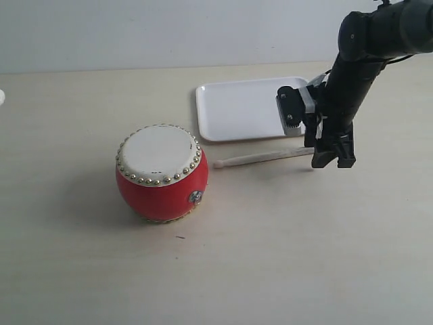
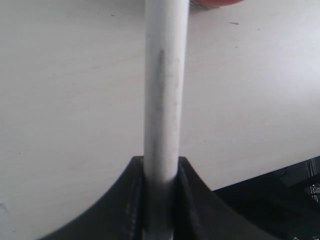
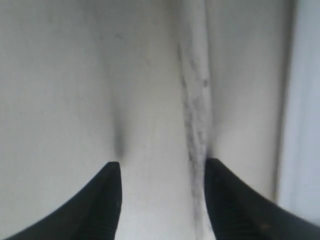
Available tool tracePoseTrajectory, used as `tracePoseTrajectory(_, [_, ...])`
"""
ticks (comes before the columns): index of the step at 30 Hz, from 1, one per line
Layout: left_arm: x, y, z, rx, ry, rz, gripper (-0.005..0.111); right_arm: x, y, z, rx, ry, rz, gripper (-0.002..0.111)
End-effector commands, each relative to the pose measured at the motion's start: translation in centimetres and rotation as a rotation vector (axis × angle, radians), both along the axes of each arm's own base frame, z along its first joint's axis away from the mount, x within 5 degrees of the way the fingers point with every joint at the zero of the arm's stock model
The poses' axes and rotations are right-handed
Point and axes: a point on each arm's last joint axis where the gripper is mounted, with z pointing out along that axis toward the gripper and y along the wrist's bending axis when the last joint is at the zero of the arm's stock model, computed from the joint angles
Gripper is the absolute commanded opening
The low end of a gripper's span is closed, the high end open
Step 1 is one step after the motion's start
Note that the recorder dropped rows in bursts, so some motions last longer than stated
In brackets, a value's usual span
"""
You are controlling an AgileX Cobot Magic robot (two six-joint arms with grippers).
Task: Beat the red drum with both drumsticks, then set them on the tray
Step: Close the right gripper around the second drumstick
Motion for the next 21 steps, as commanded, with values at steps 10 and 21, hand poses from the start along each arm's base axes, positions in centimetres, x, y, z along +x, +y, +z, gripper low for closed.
tracePoseTrajectory(10, [-0.1, 0.0, -0.1, -0.007, 0.001, 0.007, 0.000, 0.8, 0.0, -0.1, 0.017, -0.069, -0.005, 0.049])
tracePoseTrajectory(21, [-0.1, 0.0, -0.1, -0.006, 0.000, 0.005, 0.000, 0.9, 0.1, -1.2, 0.028, -0.055, -0.024, 0.042])
